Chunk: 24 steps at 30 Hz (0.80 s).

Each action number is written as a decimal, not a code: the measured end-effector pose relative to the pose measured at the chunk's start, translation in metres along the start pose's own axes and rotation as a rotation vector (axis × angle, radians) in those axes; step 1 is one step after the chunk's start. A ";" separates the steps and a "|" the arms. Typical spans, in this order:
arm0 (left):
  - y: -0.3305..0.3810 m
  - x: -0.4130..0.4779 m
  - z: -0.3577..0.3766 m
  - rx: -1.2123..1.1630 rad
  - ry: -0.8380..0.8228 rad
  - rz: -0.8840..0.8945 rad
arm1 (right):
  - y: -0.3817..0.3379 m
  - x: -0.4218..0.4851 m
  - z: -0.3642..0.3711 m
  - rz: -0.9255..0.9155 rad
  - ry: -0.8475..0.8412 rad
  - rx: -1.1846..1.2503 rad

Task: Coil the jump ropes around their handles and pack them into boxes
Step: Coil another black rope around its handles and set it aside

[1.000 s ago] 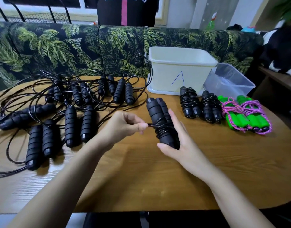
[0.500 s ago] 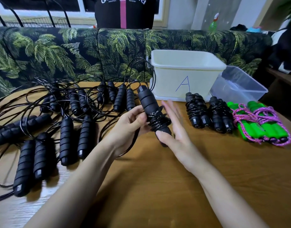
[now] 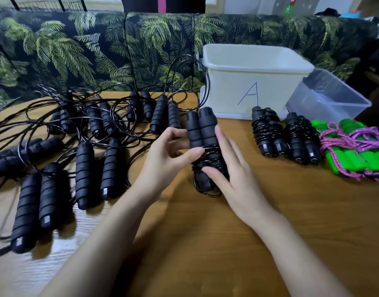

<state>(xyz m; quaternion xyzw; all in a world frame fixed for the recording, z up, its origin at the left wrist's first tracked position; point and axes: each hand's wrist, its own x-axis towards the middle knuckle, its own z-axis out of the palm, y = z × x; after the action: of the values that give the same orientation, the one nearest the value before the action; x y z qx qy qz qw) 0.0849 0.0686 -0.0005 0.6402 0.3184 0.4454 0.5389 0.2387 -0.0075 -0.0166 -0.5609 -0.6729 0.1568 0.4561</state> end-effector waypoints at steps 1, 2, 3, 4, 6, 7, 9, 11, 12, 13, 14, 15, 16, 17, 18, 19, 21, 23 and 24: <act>0.001 -0.001 -0.002 -0.010 -0.019 0.002 | 0.001 -0.001 0.000 0.012 0.001 0.029; 0.003 -0.001 -0.004 -0.016 -0.036 0.005 | 0.002 -0.002 0.001 0.032 -0.002 0.066; 0.004 -0.002 -0.006 -0.016 -0.053 0.008 | 0.003 -0.002 0.001 0.058 -0.008 0.119; 0.004 -0.002 -0.009 -0.012 -0.069 0.008 | 0.004 -0.002 0.001 0.088 -0.016 0.183; 0.004 0.000 -0.015 -0.007 -0.095 0.002 | 0.004 -0.003 0.001 0.136 -0.034 0.306; 0.002 0.000 -0.018 -0.006 -0.103 -0.002 | 0.004 -0.003 0.000 0.150 -0.040 0.354; -0.001 0.001 -0.019 -0.017 -0.092 -0.007 | 0.005 -0.004 -0.001 0.167 -0.047 0.396; -0.001 0.000 -0.016 -0.038 -0.052 -0.003 | 0.006 -0.004 0.000 0.173 -0.039 0.328; -0.001 -0.001 -0.013 -0.047 -0.026 0.002 | 0.007 -0.004 0.002 0.172 -0.011 0.250; -0.001 -0.001 -0.011 -0.052 -0.001 0.010 | 0.007 -0.004 0.003 0.159 0.038 0.159; -0.001 -0.002 -0.009 -0.051 0.022 0.020 | 0.007 -0.004 0.005 0.122 0.103 0.066; -0.001 -0.002 -0.007 -0.045 0.041 0.031 | 0.007 -0.004 0.007 0.060 0.169 -0.022; -0.002 -0.003 -0.006 -0.036 0.058 0.041 | 0.007 -0.005 0.008 -0.006 0.223 -0.097; -0.002 -0.004 -0.004 -0.029 0.075 0.052 | 0.007 -0.006 0.008 -0.054 0.254 -0.149; -0.002 -0.004 -0.003 -0.026 0.092 0.065 | 0.007 -0.006 0.009 -0.076 0.266 -0.182; -0.002 -0.005 -0.003 -0.026 0.106 0.078 | 0.006 -0.007 0.009 -0.078 0.267 -0.207; -0.001 -0.006 -0.003 -0.022 0.108 0.092 | 0.003 -0.009 0.010 -0.066 0.259 -0.274; 0.001 -0.006 -0.005 -0.003 0.081 0.083 | 0.000 -0.010 0.011 -0.053 0.232 -0.350; 0.001 -0.006 -0.007 0.010 0.063 0.076 | -0.002 -0.011 0.012 -0.043 0.220 -0.384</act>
<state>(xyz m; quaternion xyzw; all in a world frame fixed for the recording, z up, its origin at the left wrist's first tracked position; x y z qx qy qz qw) 0.0765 0.0660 -0.0005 0.6400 0.3127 0.4841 0.5082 0.2279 -0.0141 -0.0263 -0.6366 -0.6485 -0.0462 0.4147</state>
